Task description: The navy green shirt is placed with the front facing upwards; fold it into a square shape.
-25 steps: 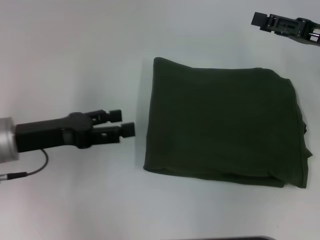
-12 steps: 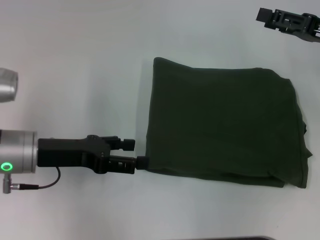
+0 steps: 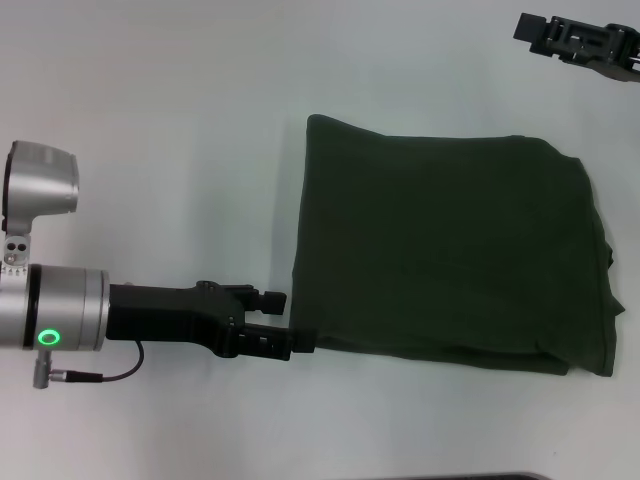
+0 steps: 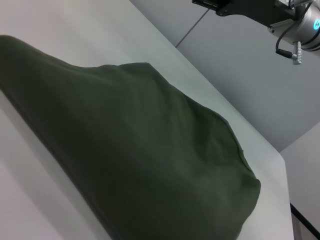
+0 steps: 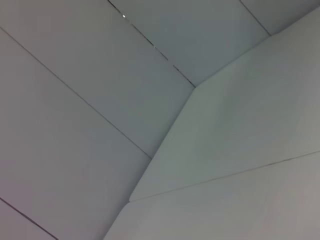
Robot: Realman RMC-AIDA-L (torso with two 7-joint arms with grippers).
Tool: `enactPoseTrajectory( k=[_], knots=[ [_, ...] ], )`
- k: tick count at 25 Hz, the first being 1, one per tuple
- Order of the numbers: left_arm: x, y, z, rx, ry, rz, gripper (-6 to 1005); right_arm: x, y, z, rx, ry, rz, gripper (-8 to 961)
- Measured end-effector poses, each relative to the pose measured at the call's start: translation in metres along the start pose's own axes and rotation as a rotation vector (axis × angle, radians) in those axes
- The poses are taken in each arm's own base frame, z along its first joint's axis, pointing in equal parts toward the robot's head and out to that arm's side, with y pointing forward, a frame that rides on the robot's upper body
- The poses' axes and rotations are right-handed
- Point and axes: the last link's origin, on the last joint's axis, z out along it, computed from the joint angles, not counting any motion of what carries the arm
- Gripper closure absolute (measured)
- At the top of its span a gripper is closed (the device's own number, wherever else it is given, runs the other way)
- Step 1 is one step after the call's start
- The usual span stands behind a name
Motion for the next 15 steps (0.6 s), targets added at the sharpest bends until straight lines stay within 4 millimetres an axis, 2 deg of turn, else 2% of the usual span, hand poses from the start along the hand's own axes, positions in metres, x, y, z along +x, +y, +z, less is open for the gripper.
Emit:
enactPoseTrajectory(
  k=[15],
  knots=[
    [0.004,-0.004,0.011,0.016,-0.012,0.002,80,-0.001,0.001,0.000,-0.004,-0.005,0.007,162]
  ],
)
